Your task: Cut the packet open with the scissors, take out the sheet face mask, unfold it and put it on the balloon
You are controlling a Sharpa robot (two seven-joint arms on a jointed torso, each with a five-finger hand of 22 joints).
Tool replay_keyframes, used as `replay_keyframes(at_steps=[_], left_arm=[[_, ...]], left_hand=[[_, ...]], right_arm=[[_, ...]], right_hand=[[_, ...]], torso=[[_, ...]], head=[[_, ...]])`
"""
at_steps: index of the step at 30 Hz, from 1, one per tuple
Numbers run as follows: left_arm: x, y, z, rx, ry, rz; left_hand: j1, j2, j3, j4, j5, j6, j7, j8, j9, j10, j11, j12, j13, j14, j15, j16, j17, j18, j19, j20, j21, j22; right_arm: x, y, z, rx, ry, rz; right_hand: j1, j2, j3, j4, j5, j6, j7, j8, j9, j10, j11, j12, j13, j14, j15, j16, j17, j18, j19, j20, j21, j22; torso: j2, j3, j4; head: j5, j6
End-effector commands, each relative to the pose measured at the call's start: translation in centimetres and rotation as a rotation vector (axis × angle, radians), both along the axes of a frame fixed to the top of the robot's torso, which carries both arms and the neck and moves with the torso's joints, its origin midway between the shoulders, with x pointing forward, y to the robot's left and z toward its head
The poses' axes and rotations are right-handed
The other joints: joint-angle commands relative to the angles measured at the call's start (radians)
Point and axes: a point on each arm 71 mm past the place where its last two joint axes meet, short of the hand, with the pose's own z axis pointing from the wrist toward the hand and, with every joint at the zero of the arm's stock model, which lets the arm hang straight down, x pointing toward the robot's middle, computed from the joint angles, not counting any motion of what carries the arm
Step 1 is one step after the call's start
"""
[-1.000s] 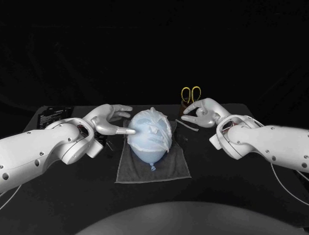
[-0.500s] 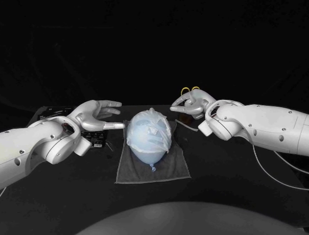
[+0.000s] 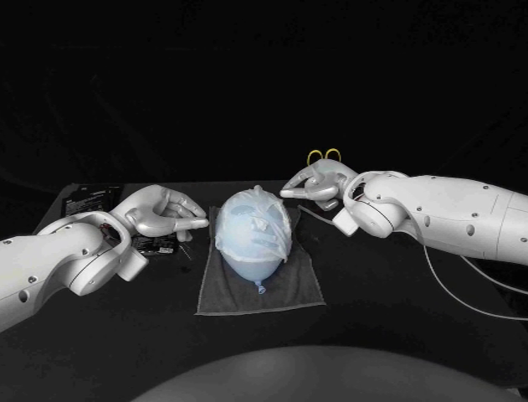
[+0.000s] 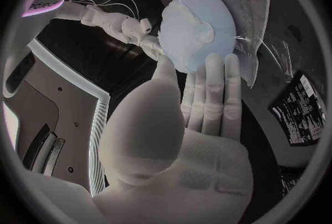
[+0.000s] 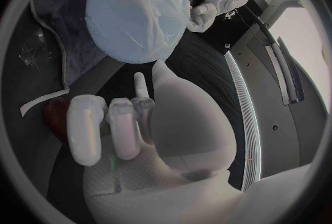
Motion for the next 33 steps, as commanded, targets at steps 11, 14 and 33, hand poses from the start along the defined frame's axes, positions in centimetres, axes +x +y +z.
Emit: replay_keyframes(at_steps=[11, 14, 33], left_arm=[[-1.1, -0.7, -0.9, 0.07, 0.018, -0.059], [-1.2, -0.7, -1.4, 0.09, 0.029, -0.033], [-1.1, -1.8, -3.4, 0.251, 0.092, 0.05]], left_hand=[[-0.044, 0.061, -0.118, 0.003, -0.005, 0.044, -0.03, -0.013, 0.003, 0.044, -0.041, 0.264, 0.226, 0.229, -0.041, 0.587, 0.763, -0.012, 0.109, -0.076, 0.44, 0.355], [-0.064, 0.054, -0.116, 0.005, -0.004, 0.042, -0.026, -0.016, 0.004, 0.034, -0.037, 0.299, 0.259, 0.233, -0.039, 0.596, 0.778, -0.014, 0.097, -0.073, 0.486, 0.4], [-0.194, 0.001, -0.042, 0.008, -0.005, 0.057, -0.035, 0.0, 0.018, 0.021, -0.044, 0.376, 0.337, 0.251, -0.045, 0.618, 0.825, -0.021, 0.084, -0.074, 0.591, 0.51]], right_arm=[[-0.4, 0.1, -0.2, 0.022, 0.055, 0.068], [-0.4, 0.1, -0.2, 0.019, 0.059, 0.074], [-0.3, 0.5, -0.2, 0.013, 0.05, 0.079]], right_hand=[[-0.02, 0.0, -0.019, 0.001, -0.006, 0.005, 0.007, -0.008, -0.002, 0.095, 0.006, 0.008, 0.25, 0.108, 0.001, 0.003, 0.263, -0.019, 0.078, 0.002, 0.008, 0.24], [-0.02, 0.003, -0.022, -0.001, -0.006, 0.01, 0.006, -0.007, -0.002, 0.096, 0.005, 0.01, 0.251, 0.108, 0.0, 0.003, 0.263, -0.019, 0.078, 0.003, 0.008, 0.24], [-0.009, 0.015, -0.027, -0.006, -0.006, 0.027, 0.001, -0.007, -0.001, 0.1, 0.0, 0.014, 0.256, 0.108, -0.003, 0.003, 0.263, -0.019, 0.078, 0.002, 0.01, 0.24]], torso=[[0.001, 0.0001, 0.0005], [0.001, 0.0, 0.0005], [0.001, -0.0005, -0.0007]], head=[[0.013, -0.003], [0.016, -0.003], [0.014, -0.003]])
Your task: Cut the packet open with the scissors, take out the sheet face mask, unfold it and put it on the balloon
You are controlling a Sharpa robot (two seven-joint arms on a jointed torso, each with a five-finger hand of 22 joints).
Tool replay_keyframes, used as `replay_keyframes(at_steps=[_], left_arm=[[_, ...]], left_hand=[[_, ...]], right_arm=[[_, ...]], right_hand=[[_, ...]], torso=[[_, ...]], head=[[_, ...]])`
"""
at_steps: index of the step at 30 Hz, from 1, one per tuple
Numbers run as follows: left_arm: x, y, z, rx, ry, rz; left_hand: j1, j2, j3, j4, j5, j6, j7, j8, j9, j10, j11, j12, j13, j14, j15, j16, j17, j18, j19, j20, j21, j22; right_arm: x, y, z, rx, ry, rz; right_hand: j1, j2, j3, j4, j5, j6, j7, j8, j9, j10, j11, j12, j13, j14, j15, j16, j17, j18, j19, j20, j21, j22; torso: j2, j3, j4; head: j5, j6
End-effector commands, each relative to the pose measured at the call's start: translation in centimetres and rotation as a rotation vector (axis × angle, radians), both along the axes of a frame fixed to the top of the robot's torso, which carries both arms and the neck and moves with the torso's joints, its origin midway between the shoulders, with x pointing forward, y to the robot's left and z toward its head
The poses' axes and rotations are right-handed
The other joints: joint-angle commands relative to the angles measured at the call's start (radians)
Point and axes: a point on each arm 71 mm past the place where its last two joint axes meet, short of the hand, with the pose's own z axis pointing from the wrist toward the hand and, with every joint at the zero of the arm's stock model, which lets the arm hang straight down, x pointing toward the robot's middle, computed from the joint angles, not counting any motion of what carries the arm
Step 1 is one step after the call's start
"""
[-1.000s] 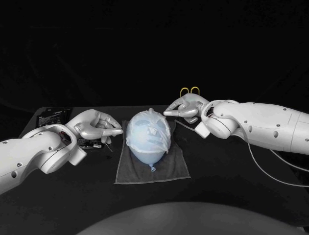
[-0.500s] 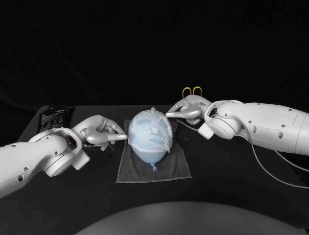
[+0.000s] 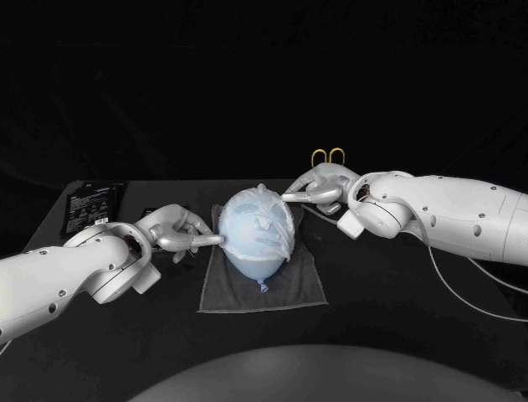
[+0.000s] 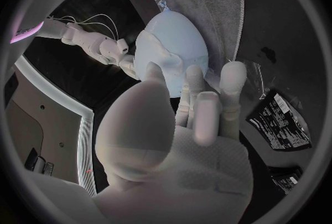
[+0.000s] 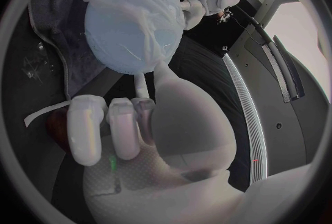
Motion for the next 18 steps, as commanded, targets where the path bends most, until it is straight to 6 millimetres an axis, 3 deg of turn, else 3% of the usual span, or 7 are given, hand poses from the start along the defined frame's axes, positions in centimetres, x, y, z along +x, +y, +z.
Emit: replay_keyframes(at_steps=[1, 8, 15, 18], left_arm=[[0.2, -0.1, -0.2, 0.052, -0.001, 0.036], [0.2, -0.8, -0.4, 0.051, 0.004, 0.024], [0.1, -1.3, -0.3, 0.033, 0.005, 0.007], [0.0, -1.5, -0.3, 0.027, 0.005, -0.002]], left_hand=[[-0.013, -0.001, 0.01, 0.003, -0.002, 0.003, -0.001, 0.004, 0.001, -0.007, 0.003, 0.005, 0.003, 0.022, -0.003, 0.004, 0.001, -0.02, -0.006, 0.0, 0.008, 0.003], [-0.002, 0.002, 0.025, 0.001, -0.002, -0.001, 0.0, 0.004, 0.002, -0.009, 0.004, 0.01, 0.01, 0.024, -0.002, 0.006, 0.007, -0.021, -0.008, 0.001, 0.014, 0.009], [0.058, 0.019, 0.042, -0.002, -0.002, 0.0, -0.001, 0.007, 0.004, -0.015, 0.003, 0.016, 0.022, 0.025, -0.003, 0.007, 0.008, -0.021, -0.014, 0.001, 0.031, 0.025], [0.094, 0.027, 0.043, -0.004, -0.002, 0.005, -0.002, 0.01, 0.006, -0.015, 0.001, 0.017, 0.026, 0.025, -0.004, 0.007, 0.008, -0.022, -0.017, 0.001, 0.037, 0.031]], right_arm=[[0.0, 0.2, 0.1, 0.0, -0.003, 0.019], [0.0, 0.4, 0.1, 0.003, -0.008, 0.02], [0.0, 0.6, 0.1, 0.004, -0.011, 0.025], [-0.1, 0.6, 0.1, -0.001, -0.014, 0.032]], right_hand=[[0.0, 0.006, -0.003, -0.002, -0.006, 0.006, -0.001, -0.002, 0.001, 0.099, -0.001, 0.005, 0.255, 0.108, -0.003, 0.003, 0.263, -0.019, 0.082, 0.002, 0.006, 0.24], [0.002, 0.007, -0.003, -0.003, -0.006, 0.007, -0.001, -0.003, 0.001, 0.099, -0.001, 0.005, 0.256, 0.108, -0.003, 0.003, 0.263, -0.019, 0.082, 0.001, 0.007, 0.24], [0.014, 0.011, -0.003, -0.009, -0.006, 0.011, -0.003, -0.005, 0.001, 0.101, -0.003, 0.007, 0.258, 0.108, -0.005, 0.003, 0.263, -0.019, 0.082, 0.0, 0.007, 0.24], [0.051, 0.026, 0.009, -0.029, -0.006, 0.048, -0.018, 0.009, 0.007, 0.104, -0.015, 0.011, 0.263, 0.108, -0.013, 0.003, 0.263, -0.019, 0.082, -0.004, 0.008, 0.24]], torso=[[0.0, -0.0001, -0.0002], [0.0, -0.0001, -0.0003], [-0.001, 0.0, 0.0004], [-0.001, -0.0004, 0.0006]], head=[[-0.001, 0.0], [-0.003, 0.0], [-0.008, 0.0], [-0.008, 0.0]])
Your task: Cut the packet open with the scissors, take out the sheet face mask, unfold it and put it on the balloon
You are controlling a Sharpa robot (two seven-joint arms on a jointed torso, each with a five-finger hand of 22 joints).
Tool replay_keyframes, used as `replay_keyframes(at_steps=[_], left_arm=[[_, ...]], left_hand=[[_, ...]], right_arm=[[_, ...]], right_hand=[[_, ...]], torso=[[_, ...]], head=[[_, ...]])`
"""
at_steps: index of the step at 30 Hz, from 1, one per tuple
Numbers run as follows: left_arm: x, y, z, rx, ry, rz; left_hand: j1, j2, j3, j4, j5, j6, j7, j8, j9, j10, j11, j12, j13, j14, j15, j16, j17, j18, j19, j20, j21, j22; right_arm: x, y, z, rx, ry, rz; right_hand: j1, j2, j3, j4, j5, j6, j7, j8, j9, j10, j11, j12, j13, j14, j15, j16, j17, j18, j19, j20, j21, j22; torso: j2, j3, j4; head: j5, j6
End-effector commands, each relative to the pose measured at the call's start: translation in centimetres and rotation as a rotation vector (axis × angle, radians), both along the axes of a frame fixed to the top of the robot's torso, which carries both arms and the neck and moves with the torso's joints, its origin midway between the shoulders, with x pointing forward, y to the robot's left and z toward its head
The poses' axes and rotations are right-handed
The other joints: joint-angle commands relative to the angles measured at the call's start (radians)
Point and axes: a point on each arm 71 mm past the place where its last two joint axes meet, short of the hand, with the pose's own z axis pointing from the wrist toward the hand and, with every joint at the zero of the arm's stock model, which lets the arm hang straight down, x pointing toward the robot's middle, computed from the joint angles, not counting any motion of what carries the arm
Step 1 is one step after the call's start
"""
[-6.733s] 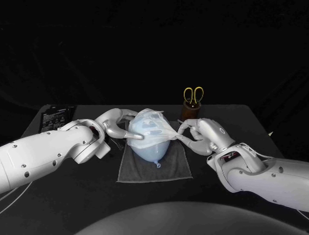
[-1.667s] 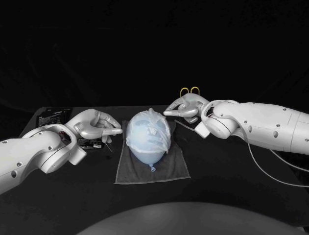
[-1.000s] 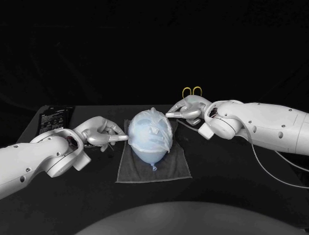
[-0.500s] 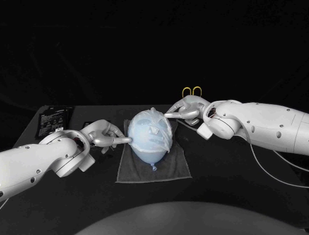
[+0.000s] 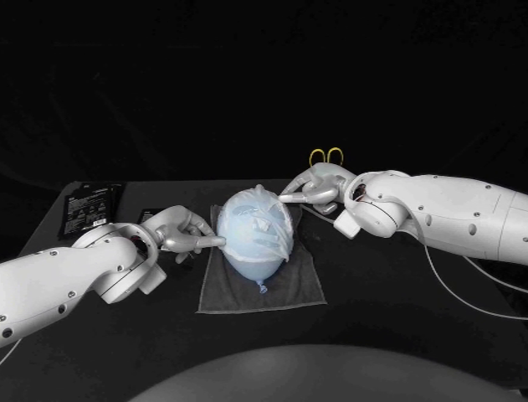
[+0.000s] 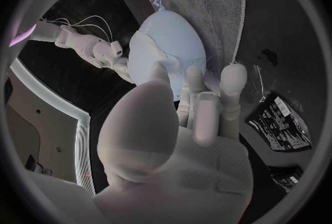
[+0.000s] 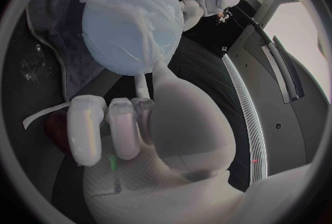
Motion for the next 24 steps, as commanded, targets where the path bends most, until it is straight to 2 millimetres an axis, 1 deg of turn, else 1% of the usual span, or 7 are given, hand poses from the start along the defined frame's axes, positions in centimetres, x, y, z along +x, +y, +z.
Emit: replay_keyframes(at_steps=[1, 5, 7, 8, 10, 19, 24], left_arm=[[-0.1, -0.4, 0.1, -0.01, -0.003, -0.015], [-0.2, -0.7, 0.1, -0.018, -0.004, -0.029], [-0.3, -0.8, 0.2, -0.024, -0.008, -0.035], [-0.3, -0.8, 0.2, -0.028, -0.011, -0.038], [-0.3, -1.0, 0.3, -0.039, -0.017, -0.042], [-0.3, -1.4, 0.6, -0.088, -0.038, -0.05], [-0.3, -1.4, 0.7, -0.111, -0.045, -0.046]], left_hand=[[0.031, 0.005, 0.005, -0.002, -0.002, 0.007, -0.003, 0.007, 0.002, -0.004, -0.003, 0.006, 0.006, 0.026, -0.004, 0.004, 0.003, -0.013, -0.008, -0.001, 0.009, 0.007], [0.073, 0.019, 0.01, -0.004, -0.001, 0.022, -0.008, 0.013, 0.005, 0.016, -0.008, 0.024, 0.036, 0.033, -0.008, 0.013, 0.025, -0.014, -0.008, -0.003, 0.019, 0.019], [0.097, 0.032, 0.014, -0.002, -0.001, 0.049, -0.018, 0.023, 0.009, 0.086, -0.018, 0.092, 0.132, 0.045, -0.015, 0.027, 0.059, -0.019, 0.007, -0.006, 0.041, 0.052], [0.114, 0.043, 0.022, -0.004, -0.001, 0.062, -0.025, 0.027, 0.01, 0.108, -0.025, 0.11, 0.157, 0.055, -0.021, 0.039, 0.091, -0.022, 0.014, -0.009, 0.051, 0.066], [0.139, 0.056, 0.033, -0.006, -0.001, 0.072, -0.033, 0.028, 0.01, 0.116, -0.031, 0.112, 0.161, 0.06, -0.026, 0.045, 0.105, -0.022, 0.014, -0.013, 0.055, 0.069], [0.258, 0.114, 0.114, -0.011, 0.0, 0.106, -0.056, 0.017, 0.005, 0.152, -0.053, 0.116, 0.195, 0.076, -0.045, 0.067, 0.166, -0.027, 0.025, -0.028, 0.081, 0.104], [0.304, 0.123, 0.185, -0.007, 0.0, 0.106, -0.057, 0.017, 0.01, 0.176, -0.055, 0.105, 0.206, 0.08, -0.049, 0.074, 0.186, -0.029, 0.024, -0.034, 0.092, 0.117]], right_arm=[[-0.1, 0.2, 0.1, -0.006, -0.014, 0.027], [-0.1, 0.3, 0.2, -0.017, -0.035, 0.03], [-0.2, 0.4, 0.3, -0.024, -0.051, 0.032], [-0.2, 0.4, 0.4, -0.026, -0.058, 0.033], [-0.2, 0.6, 0.5, -0.031, -0.075, 0.035], [-0.3, 0.8, 0.9, -0.036, -0.138, 0.018], [-0.2, 0.8, 1.0, -0.036, -0.157, 0.003]], right_hand=[[0.033, 0.009, 0.007, -0.015, -0.006, 0.023, -0.008, 0.012, 0.005, 0.108, -0.015, 0.004, 0.259, 0.108, -0.015, 0.004, 0.263, -0.019, 0.083, -0.006, 0.006, 0.241], [0.079, 0.014, 0.025, -0.052, -0.006, 0.08, -0.037, 0.044, 0.019, 0.108, -0.039, 0.004, 0.259, 0.108, -0.036, 0.004, 0.263, -0.02, 0.084, -0.022, 0.008, 0.241], [0.094, 0.012, 0.031, -0.068, -0.005, 0.097, -0.049, 0.057, 0.025, 0.108, -0.05, 0.004, 0.259, 0.108, -0.045, 0.004, 0.263, -0.02, 0.084, -0.03, 0.011, 0.242], [0.102, 0.011, 0.035, -0.076, -0.005, 0.104, -0.054, 0.063, 0.028, 0.108, -0.054, 0.004, 0.259, 0.108, -0.049, 0.004, 0.263, -0.021, 0.085, -0.034, 0.012, 0.242], [0.118, 0.012, 0.045, -0.092, -0.005, 0.113, -0.063, 0.072, 0.032, 0.108, -0.062, 0.004, 0.259, 0.108, -0.056, 0.004, 0.263, -0.021, 0.086, -0.04, 0.016, 0.243], [0.128, 0.012, 0.071, -0.114, -0.005, 0.124, -0.064, 0.095, 0.043, 0.108, -0.066, 0.004, 0.259, 0.108, -0.062, 0.004, 0.263, -0.027, 0.094, -0.049, 0.038, 0.25], [0.12, 0.01, 0.082, -0.115, -0.005, 0.122, -0.066, 0.104, 0.048, 0.108, -0.067, 0.004, 0.259, 0.108, -0.063, 0.004, 0.263, -0.027, 0.095, -0.051, 0.042, 0.251]], torso=[[-0.001, -0.0007, 0.0006], [0.0, -0.0006, 0.0004], [0.0, -0.0007, 0.0008], [0.0, -0.0007, 0.0008], [0.0, -0.0002, 0.001], [0.0, -0.0003, 0.0007], [0.0, -0.0002, 0.0002]], head=[[-0.002, 0.0], [-0.003, 0.0], [-0.003, 0.0], [-0.002, 0.0], [-0.003, 0.0], [-0.005, 0.0], [-0.005, 0.0]])
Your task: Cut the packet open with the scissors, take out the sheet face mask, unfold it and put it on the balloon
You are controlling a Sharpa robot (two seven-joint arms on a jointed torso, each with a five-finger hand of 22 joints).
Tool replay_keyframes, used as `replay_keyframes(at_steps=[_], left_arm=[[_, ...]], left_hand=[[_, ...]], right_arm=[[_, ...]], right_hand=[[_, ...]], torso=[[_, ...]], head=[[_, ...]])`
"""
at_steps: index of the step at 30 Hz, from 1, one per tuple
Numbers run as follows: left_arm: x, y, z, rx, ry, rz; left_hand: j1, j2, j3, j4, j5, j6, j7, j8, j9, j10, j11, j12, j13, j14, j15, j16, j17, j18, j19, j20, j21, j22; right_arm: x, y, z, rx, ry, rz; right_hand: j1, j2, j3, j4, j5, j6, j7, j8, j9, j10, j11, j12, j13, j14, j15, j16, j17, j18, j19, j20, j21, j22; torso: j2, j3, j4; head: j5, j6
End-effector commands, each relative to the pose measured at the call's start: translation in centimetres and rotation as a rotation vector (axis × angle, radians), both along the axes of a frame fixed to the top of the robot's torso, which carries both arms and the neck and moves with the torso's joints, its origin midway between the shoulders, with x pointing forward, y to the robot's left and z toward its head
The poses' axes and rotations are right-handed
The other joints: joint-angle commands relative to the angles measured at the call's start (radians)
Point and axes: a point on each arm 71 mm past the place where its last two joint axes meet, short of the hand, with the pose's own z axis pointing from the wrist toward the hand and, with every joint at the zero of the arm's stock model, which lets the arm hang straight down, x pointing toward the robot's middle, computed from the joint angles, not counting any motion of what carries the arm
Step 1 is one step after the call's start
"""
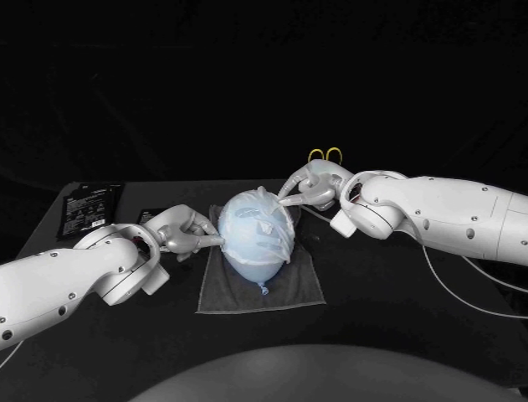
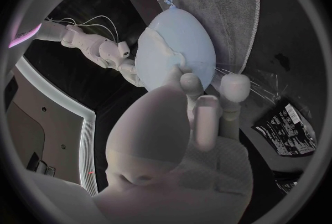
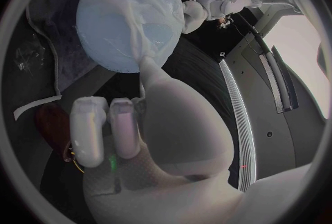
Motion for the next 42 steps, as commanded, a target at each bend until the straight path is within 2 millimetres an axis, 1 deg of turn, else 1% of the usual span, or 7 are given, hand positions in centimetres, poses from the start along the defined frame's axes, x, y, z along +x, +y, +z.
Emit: replay_keyframes(at_steps=[1, 5, 12, 17, 27, 36, 42], left_arm=[[0.0, -0.5, 0.4, -0.06, -0.023, -0.011], [0.0, -0.6, 0.4, -0.067, -0.027, -0.008], [0.0, -0.4, 0.4, -0.069, -0.028, -0.004], [0.0, -0.3, 0.4, -0.067, -0.028, 0.0], [0.0, 0.2, 0.3, -0.049, -0.022, 0.004], [-0.1, 0.5, 0.2, -0.032, -0.012, 0.0], [-0.1, 0.3, 0.2, -0.063, 0.006, 0.015]], left_hand=[[0.046, 0.016, 0.038, 0.004, 0.003, 0.003, 0.001, 0.002, 0.008, 0.034, -0.022, -0.007, 0.002, 0.077, -0.006, 0.005, 0.15, -0.015, -0.003, -0.006, 0.009, 0.005], [0.048, -0.018, 0.121, 0.007, 0.004, 0.003, 0.003, 0.014, 0.026, 0.046, -0.021, -0.023, 0.005, 0.077, -0.005, 0.006, 0.153, -0.016, -0.005, -0.007, 0.018, 0.015], [-0.052, -0.169, 0.464, -0.002, 0.006, 0.002, 0.013, 0.041, 0.084, 0.067, -0.027, -0.035, 0.037, 0.078, -0.003, 0.007, 0.161, -0.016, -0.012, -0.006, 0.035, 0.032], [-0.167, -0.248, 0.682, -0.069, 0.003, -0.002, 0.004, 0.065, 0.135, 0.083, -0.02, -0.026, 0.073, 0.081, -0.005, 0.009, 0.169, -0.018, -0.01, -0.006, 0.047, 0.047], [-0.283, -0.278, 0.824, -0.18, 0.01, 0.003, 0.002, 0.081, 0.186, 0.106, -0.024, 0.005, 0.136, 0.088, -0.007, 0.017, 0.194, -0.023, 0.007, -0.009, 0.075, 0.085], [-0.348, -0.292, 0.876, -0.237, 0.094, 0.011, -0.002, 0.086, 0.217, 0.119, -0.028, 0.023, 0.17, 0.092, -0.011, 0.023, 0.208, -0.027, 0.019, -0.013, 0.095, 0.11], [-0.445, -0.268, 0.841, -0.181, 0.061, -0.071, 0.023, 0.035, 0.213, 0.03, -0.004, -0.128, -0.003, 0.068, 0.01, -0.012, 0.12, -0.022, -0.011, -0.002, 0.071, 0.072]], right_arm=[[0.1, 0.0, 0.3, -0.005, -0.058, -0.01], [0.2, -0.3, 0.4, -0.005, -0.069, -0.03], [0.5, -0.9, 0.5, -0.003, -0.091, -0.074], [0.7, -1.2, 0.6, -0.004, -0.107, -0.105], [1.1, -1.8, 0.8, -0.018, -0.13, -0.149], [1.5, -2.1, 0.7, -0.026, -0.137, -0.167], [1.4, -1.7, 0.7, -0.023, -0.131, -0.154]], right_hand=[[0.001, 0.004, 0.011, 0.002, -0.005, 0.003, -0.003, 0.009, 0.004, 0.133, -0.035, -0.003, 0.258, 0.123, -0.048, 0.004, 0.263, -0.02, 0.091, -0.008, 0.006, 0.251], [-0.005, 0.003, 0.021, 0.0, -0.005, -0.002, -0.004, 0.016, 0.008, 0.133, -0.036, -0.003, 0.258, 0.123, -0.049, 0.004, 0.263, -0.02, 0.091, -0.009, 0.007, 0.251], [-0.014, 0.003, 0.039, -0.002, -0.005, -0.01, -0.004, 0.027, 0.015, 0.133, -0.037, -0.003, 0.258, 0.123, -0.05, 0.004, 0.263, -0.02, 0.091, -0.011, 0.007, 0.251], [-0.024, -0.001, 0.058, -0.007, -0.005, -0.017, -0.005, 0.04, 0.023, 0.133, -0.037, -0.003, 0.258, 0.123, -0.051, 0.004, 0.263, -0.02, 0.091, -0.011, 0.008, 0.251], [-0.055, -0.018, 0.117, -0.022, -0.005, -0.034, -0.004, 0.068, 0.042, 0.133, -0.037, -0.003, 0.258, 0.123, -0.051, 0.004, 0.263, -0.021, 0.092, -0.012, 0.011, 0.252], [-0.093, -0.038, 0.184, -0.04, -0.005, -0.048, -0.004, 0.091, 0.056, 0.133, -0.037, -0.003, 0.258, 0.123, -0.051, 0.004, 0.263, -0.021, 0.091, -0.012, 0.009, 0.252], [-0.124, -0.054, 0.233, -0.056, -0.005, -0.056, -0.004, 0.105, 0.063, 0.133, -0.037, -0.003, 0.258, 0.123, -0.051, 0.004, 0.263, -0.021, 0.091, -0.012, 0.009, 0.252]], torso=[[0.0, 0.0001, -0.0005], [0.0, 0.0002, -0.0004], [0.0, 0.0006, 0.0], [0.001, 0.0006, -0.0003], [0.0, -0.0005, 0.0004], [0.0, 0.0, 0.0], [0.0, -0.0001, -0.0008]], head=[[0.0, 0.0], [0.001, 0.0], [0.004, 0.0], [0.005, 0.0], [0.006, 0.0], [0.009, 0.0], [0.01, 0.0]])
